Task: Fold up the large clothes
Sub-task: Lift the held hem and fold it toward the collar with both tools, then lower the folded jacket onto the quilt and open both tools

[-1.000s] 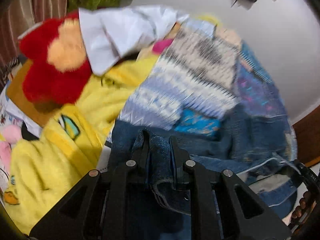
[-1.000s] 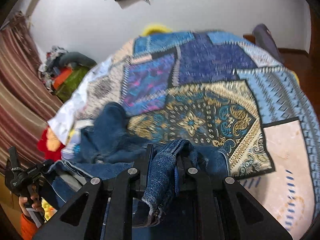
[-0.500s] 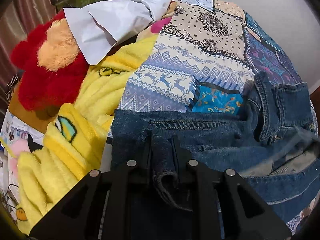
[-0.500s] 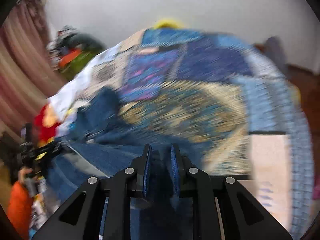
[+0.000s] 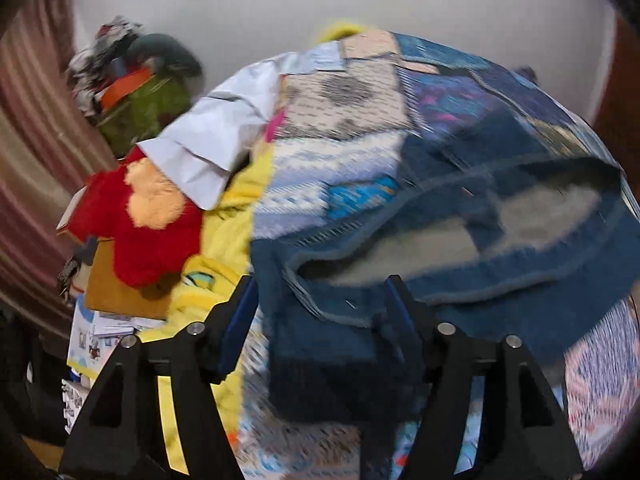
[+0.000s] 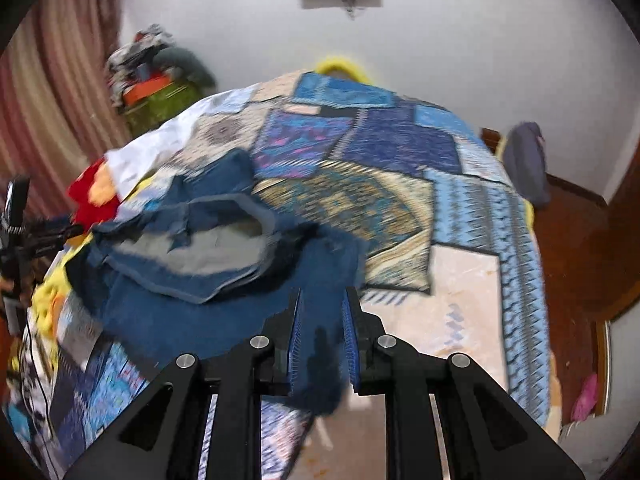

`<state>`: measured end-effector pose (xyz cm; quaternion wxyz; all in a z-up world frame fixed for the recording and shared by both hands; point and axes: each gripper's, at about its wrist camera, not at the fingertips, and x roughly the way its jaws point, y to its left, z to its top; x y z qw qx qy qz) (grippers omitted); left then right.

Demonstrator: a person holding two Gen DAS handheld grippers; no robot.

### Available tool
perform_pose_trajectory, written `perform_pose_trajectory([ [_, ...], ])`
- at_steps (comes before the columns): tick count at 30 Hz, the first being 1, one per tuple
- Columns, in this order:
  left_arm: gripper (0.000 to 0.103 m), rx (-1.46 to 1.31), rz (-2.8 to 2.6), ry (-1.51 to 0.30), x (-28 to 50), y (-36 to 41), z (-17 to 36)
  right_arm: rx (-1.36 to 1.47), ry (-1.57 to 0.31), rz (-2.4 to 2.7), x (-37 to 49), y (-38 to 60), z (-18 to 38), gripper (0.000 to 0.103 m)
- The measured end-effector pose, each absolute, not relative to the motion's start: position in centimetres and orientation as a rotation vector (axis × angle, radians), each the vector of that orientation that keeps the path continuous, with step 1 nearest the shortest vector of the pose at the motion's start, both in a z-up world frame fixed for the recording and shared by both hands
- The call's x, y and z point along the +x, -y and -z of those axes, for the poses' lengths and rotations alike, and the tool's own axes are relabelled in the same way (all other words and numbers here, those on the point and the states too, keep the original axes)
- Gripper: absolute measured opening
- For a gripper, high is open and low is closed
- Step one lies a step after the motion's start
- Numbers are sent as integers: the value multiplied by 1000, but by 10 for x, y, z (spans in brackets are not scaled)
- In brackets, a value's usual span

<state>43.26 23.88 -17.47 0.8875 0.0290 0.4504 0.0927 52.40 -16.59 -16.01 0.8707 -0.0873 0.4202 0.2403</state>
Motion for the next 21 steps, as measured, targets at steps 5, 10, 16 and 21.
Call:
perform_pose_trajectory([
  [5,70,85,-105,-995,427,-203,207,-232,-920,-597,505,130,186,15],
  [10,70,78,-108,-1067,451,-189,247,-300,-966,-621,511,95,218,15],
  [16,70,36,-168,-1064,494,-210,250,-410,-937,-601,541,64,231,15],
  [21,70,-16,-263,-985,536,-241,230,-370,-898,-556,590,53,214,15],
])
